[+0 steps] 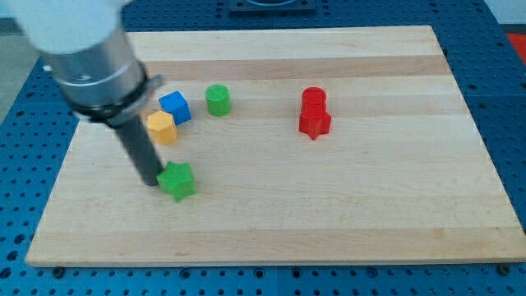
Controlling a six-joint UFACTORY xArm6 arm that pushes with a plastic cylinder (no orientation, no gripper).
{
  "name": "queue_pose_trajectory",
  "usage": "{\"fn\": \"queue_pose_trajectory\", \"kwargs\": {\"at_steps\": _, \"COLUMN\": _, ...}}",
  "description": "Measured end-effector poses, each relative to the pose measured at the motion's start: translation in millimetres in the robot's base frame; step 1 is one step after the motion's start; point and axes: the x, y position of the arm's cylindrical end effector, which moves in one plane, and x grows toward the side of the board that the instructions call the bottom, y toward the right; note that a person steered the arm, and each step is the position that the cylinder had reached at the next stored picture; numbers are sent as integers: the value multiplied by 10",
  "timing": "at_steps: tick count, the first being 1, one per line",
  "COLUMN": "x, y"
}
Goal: Push the green circle downwards
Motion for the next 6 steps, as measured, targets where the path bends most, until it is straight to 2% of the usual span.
{"fn": "queue_pose_trajectory", "kwargs": {"at_steps": 1, "x": 207, "y": 490}}
{"fn": "queue_pose_trajectory", "kwargs": {"at_steps": 2, "x": 35, "y": 569}}
{"fn": "queue_pose_trajectory", "kwargs": {"at_steps": 6, "x": -1429, "y": 994}}
